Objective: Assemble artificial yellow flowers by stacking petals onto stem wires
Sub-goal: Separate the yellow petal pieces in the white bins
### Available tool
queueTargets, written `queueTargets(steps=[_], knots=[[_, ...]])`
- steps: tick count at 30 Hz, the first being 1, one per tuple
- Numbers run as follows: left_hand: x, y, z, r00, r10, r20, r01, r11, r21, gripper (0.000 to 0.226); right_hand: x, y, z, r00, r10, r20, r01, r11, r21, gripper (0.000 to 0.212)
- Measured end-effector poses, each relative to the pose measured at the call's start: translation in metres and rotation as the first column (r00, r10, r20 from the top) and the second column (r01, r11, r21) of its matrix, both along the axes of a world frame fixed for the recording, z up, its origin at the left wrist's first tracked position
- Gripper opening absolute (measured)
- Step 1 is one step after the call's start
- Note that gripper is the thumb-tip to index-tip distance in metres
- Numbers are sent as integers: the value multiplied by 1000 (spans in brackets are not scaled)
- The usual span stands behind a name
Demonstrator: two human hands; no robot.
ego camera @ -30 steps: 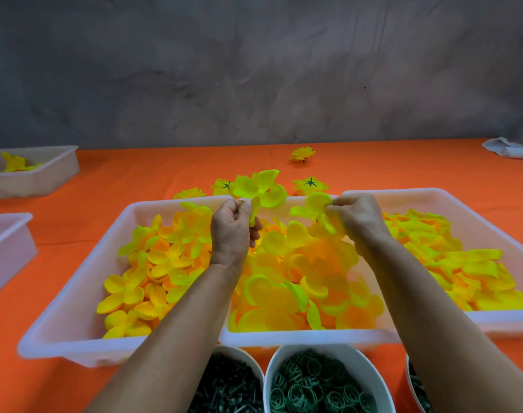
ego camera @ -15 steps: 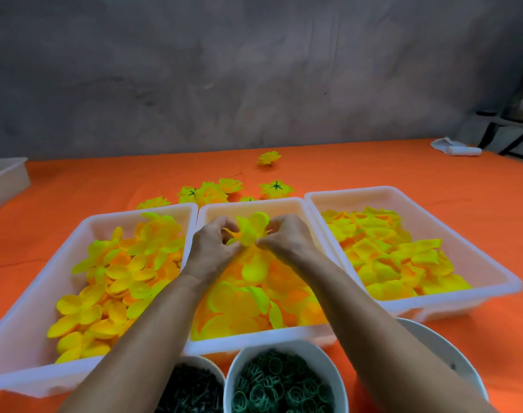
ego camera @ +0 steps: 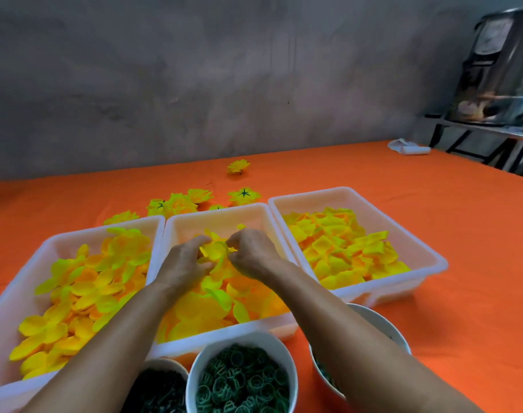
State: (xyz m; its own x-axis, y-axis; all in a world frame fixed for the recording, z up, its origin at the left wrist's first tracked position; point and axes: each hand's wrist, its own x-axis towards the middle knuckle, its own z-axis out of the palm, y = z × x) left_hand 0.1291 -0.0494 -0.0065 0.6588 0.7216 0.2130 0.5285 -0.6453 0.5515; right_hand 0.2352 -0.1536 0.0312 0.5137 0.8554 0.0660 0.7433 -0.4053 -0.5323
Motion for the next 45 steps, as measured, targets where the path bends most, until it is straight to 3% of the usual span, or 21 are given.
queueTargets(steps=[8,12,16,21,25,28,33,36,40,45], knots=[[-4,-5,24,997,62,-35,-55,983,177,44,23,-25,12,999,-30,-43,40,969,245,22],[11,-28,44,999,46,-10,-40,942,334,40,40,-37,21,998,-17,-52,31,960,278,18],[36,-52,62,999,-33,14,25,922,387,35,73,-59,28,996,-76,-49,86,962,259,17],[71,-73,69,990,-136,19,121,927,355,30,130,-98,31,983,-173,-62,175,984,44,24],[97,-82,67,987,-158,10,146,934,325,28,146,-113,27,993,-94,-71,69,952,-297,38],[112,-86,62,984,-180,-11,175,937,303,28,146,-111,22,997,-50,-54,25,918,-395,45],[124,-87,53,977,-215,9,208,955,214,24,154,-113,17,992,-10,-125,-28,954,-298,33],[126,-87,48,966,-227,125,216,972,94,19,162,-120,22,957,-26,-291,-15,991,-136,20],[126,-89,42,943,-209,260,229,972,-48,16,169,-122,28,891,-50,-452,97,992,83,23],[129,-89,45,865,-235,444,379,885,-269,23,165,-109,31,773,46,-633,199,929,311,23]])
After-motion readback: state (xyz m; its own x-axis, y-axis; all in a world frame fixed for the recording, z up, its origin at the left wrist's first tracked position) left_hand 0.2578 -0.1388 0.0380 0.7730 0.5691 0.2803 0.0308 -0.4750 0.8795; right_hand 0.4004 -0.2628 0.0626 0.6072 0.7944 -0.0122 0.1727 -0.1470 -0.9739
